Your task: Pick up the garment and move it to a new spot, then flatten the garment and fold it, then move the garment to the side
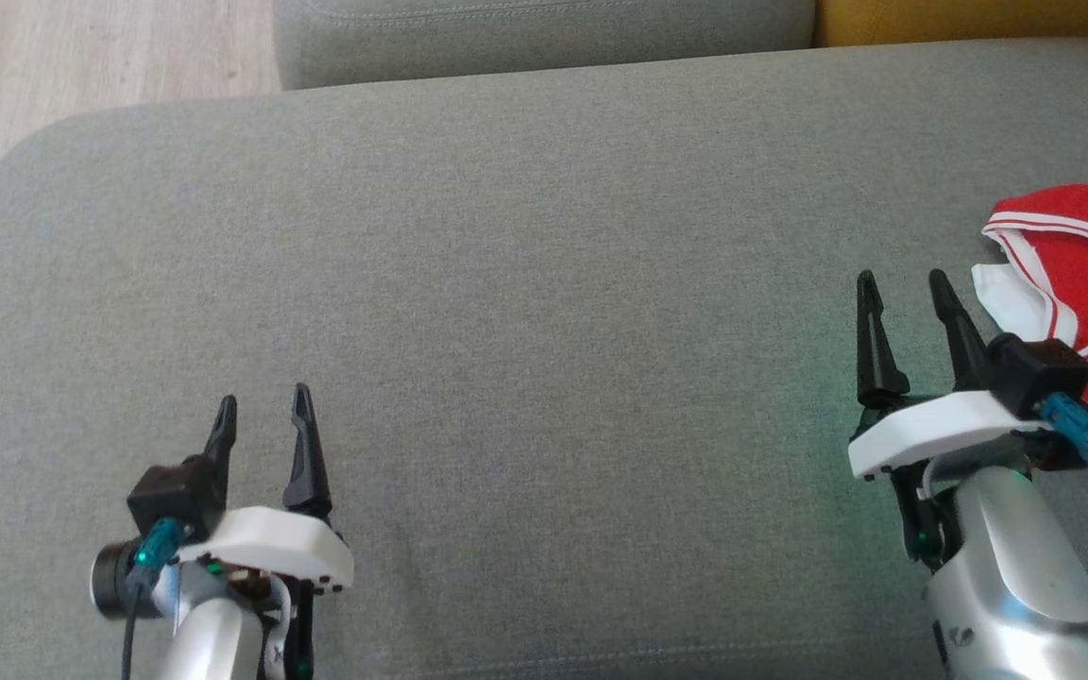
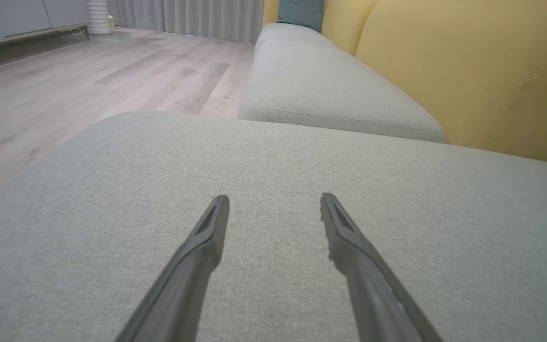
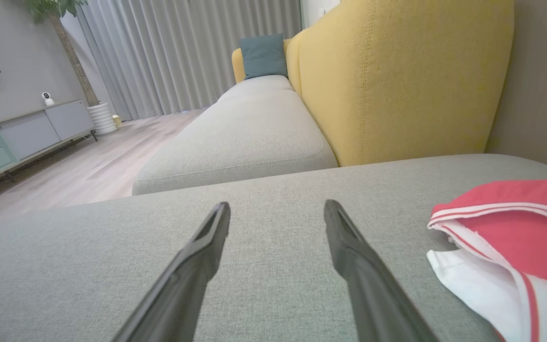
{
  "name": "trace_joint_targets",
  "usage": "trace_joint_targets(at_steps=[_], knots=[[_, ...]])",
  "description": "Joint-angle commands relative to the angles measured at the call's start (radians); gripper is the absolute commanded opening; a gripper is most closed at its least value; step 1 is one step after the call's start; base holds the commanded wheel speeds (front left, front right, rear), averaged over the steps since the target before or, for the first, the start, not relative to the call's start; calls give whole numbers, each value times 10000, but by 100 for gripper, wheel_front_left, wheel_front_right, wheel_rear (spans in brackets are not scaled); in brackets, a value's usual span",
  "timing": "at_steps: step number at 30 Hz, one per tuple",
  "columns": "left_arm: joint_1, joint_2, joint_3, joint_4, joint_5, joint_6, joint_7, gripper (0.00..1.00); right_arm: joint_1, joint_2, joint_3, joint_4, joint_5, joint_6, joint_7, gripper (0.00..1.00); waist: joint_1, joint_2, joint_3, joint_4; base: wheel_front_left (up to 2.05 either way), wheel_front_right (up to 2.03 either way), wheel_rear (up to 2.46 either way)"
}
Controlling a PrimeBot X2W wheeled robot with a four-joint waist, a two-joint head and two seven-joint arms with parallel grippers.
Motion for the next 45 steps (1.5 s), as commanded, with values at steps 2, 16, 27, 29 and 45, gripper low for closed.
trace_joint_targets(at_steps=[2, 16, 27, 29, 45], knots=[[15, -4, -3, 70, -33, -38, 4, 0, 0, 0, 17, 47, 10, 0, 7, 0, 0, -1, -2, -4, 0, 0, 0], [273, -62, 194, 557, -1161, -233, 319, 0, 582, 14, -98, 292, 1185, -1, 370, 0, 0, -1, -85, 37, 0, 0, 0], [240, -49, 402, 437, -2262, -429, 611, 0, 764, 21, -174, -45, 2344, -2, 637, 0, 0, -1, -159, 80, 0, 0, 0], [232, -47, 444, 414, -2483, -469, 669, 0, 798, 23, -193, -109, 2575, -2, 693, 0, 0, -1, -174, 88, 0, 0, 0], [173, -26, 780, 230, -4239, -782, 1140, 0, 1056, 35, -350, -608, 4417, -3, 1152, 0, 0, -1, -292, 156, 0, 0, 0]])
